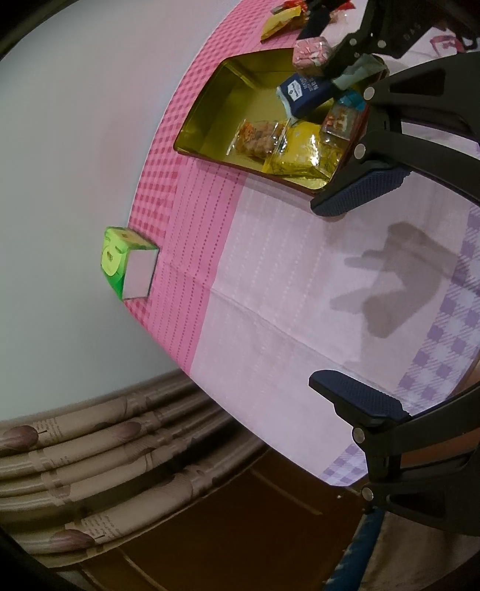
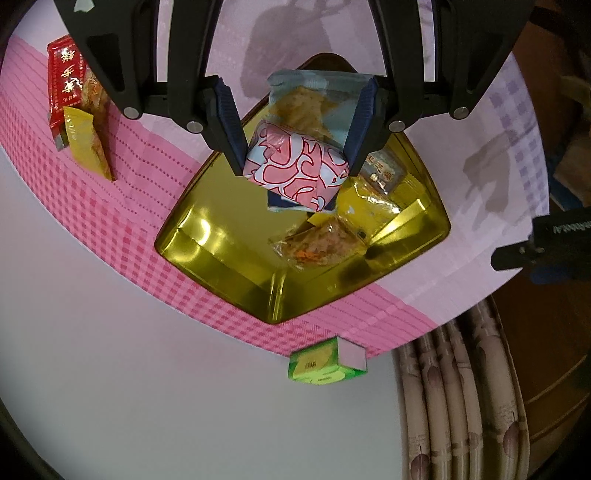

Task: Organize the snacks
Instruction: 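Carry the pink candy into the tin with the right gripper and release, then move the right gripper to the red packet and grasp it, then lift the red packet with the right gripper while the left gripper approaches the snack bag, then grasp the clear twisted-dough snack bag with the left gripper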

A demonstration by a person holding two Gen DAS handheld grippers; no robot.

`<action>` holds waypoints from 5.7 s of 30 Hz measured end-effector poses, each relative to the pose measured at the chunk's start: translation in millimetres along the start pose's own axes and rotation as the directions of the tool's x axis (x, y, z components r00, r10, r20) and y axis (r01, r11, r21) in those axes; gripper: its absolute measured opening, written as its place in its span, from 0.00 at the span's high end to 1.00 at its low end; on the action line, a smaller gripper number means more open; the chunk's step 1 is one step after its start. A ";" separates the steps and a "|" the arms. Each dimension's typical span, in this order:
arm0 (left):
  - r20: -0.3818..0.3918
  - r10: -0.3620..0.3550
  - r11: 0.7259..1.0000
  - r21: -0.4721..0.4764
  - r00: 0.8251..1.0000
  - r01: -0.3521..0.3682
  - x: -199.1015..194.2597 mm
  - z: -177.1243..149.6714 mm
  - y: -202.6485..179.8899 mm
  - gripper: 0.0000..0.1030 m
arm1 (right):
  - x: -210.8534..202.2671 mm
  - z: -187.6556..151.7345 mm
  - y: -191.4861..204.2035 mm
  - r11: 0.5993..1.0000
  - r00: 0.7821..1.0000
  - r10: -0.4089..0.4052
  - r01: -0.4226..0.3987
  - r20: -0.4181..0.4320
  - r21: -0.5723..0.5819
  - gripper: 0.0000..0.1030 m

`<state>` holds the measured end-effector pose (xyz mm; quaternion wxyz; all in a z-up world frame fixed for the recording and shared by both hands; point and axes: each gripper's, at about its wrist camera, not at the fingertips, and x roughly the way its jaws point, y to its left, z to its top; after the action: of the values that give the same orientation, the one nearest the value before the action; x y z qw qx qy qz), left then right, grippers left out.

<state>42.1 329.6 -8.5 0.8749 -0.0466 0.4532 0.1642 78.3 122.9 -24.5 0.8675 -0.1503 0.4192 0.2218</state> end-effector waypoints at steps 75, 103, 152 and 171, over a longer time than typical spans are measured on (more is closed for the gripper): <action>0.001 -0.012 0.997 0.075 1.000 0.012 9.3 -11.3 -33.9 0.17 | -15.7 -115.9 -246.1 0.939 0.974 -0.190 0.217 -0.121 0.268 0.58; 0.038 -0.123 0.953 0.284 0.992 0.107 -28.1 -19.6 -148.2 0.17 | -28.5 -100.5 -190.2 0.984 0.999 -0.048 0.046 0.007 0.171 0.84; -0.092 -0.323 0.856 0.397 0.942 0.332 -9.5 -37.3 -325.0 0.17 | -50.6 -173.8 -263.2 0.841 0.940 -0.336 0.329 -0.064 0.430 0.90; -0.178 -0.324 0.855 0.364 0.929 0.368 41.1 -32.1 -367.5 0.17 | -43.9 -185.5 -269.9 0.822 0.952 -0.300 0.290 -0.061 0.489 0.90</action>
<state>160.3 -13.7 -85.1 0.8551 0.0393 0.5085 -0.0928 69.5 -202.5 -81.4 0.9045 0.0150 0.4254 -0.0276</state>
